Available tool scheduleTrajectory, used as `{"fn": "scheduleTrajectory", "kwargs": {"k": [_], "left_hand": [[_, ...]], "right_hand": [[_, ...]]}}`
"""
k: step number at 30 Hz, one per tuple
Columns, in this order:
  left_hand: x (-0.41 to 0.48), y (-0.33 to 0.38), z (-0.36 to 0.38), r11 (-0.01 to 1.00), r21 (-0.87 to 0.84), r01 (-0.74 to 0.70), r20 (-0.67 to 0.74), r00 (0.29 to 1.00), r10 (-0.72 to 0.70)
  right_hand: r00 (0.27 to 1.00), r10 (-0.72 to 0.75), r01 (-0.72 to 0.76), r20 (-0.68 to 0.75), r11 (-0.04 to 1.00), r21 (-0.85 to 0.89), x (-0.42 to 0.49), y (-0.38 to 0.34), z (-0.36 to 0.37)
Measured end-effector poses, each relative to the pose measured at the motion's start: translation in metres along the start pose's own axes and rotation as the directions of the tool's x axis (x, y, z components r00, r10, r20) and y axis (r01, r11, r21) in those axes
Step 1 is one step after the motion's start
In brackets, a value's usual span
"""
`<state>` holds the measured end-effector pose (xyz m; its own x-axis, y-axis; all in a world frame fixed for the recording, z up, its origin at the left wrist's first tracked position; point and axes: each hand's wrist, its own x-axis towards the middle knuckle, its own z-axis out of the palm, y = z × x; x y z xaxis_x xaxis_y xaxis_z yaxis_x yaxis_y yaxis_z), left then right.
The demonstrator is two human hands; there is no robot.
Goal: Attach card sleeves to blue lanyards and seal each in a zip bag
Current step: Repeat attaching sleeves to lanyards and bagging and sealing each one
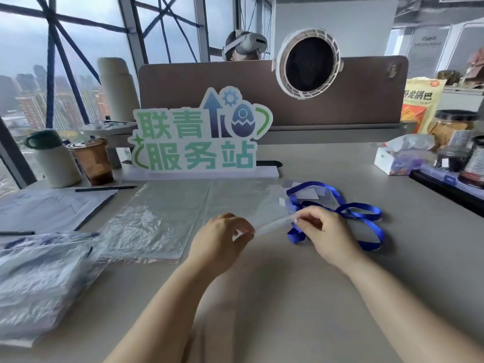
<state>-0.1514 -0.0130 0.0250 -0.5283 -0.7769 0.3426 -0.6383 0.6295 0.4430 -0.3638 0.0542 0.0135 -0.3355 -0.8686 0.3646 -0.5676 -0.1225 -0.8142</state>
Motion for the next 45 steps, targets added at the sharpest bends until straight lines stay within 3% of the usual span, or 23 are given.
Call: {"fn": "scheduleTrajectory", "kwargs": {"k": [3,7,11,13,18,24,29,36,45], "left_hand": [[0.001,-0.001,0.001,0.996,-0.036,0.082,-0.006,0.997,-0.082],[0.000,0.006,0.005,0.937,-0.306,0.171,-0.107,0.971,-0.212],[0.000,0.018,0.014,0.842,-0.515,0.161,-0.110,0.962,-0.251],[-0.001,0.023,0.019,0.855,-0.509,0.104,-0.099,0.979,-0.178],[-0.004,0.025,0.024,0.954,-0.295,-0.053,-0.035,0.998,0.045],[-0.007,0.024,0.018,0.991,-0.133,-0.008,-0.081,0.997,-0.003],[-0.004,0.024,0.019,0.953,-0.293,0.081,-0.136,0.983,-0.125],[-0.005,0.031,0.018,0.828,-0.539,0.156,-0.054,0.974,-0.218],[-0.005,0.033,0.017,0.795,-0.586,0.159,-0.018,0.978,-0.209]], "right_hand": [[0.998,0.018,-0.015,-0.066,0.999,0.050,-0.002,-0.001,0.003],[0.984,-0.026,0.030,-0.178,0.999,0.021,-0.008,-0.008,0.010],[0.991,-0.032,0.039,-0.127,0.998,0.054,-0.012,-0.015,0.019],[0.996,0.001,0.008,-0.090,0.995,0.098,-0.013,-0.018,0.022],[0.990,0.111,-0.098,-0.085,0.984,0.147,-0.013,-0.017,0.019],[0.980,0.184,-0.162,-0.076,0.960,0.228,-0.011,-0.013,0.016],[0.990,0.138,-0.126,-0.041,0.967,0.221,-0.016,-0.020,0.018],[0.999,0.039,-0.040,0.010,0.981,0.192,-0.018,-0.023,0.017],[0.999,0.009,-0.014,0.041,0.991,0.135,-0.018,-0.020,0.017]]}}
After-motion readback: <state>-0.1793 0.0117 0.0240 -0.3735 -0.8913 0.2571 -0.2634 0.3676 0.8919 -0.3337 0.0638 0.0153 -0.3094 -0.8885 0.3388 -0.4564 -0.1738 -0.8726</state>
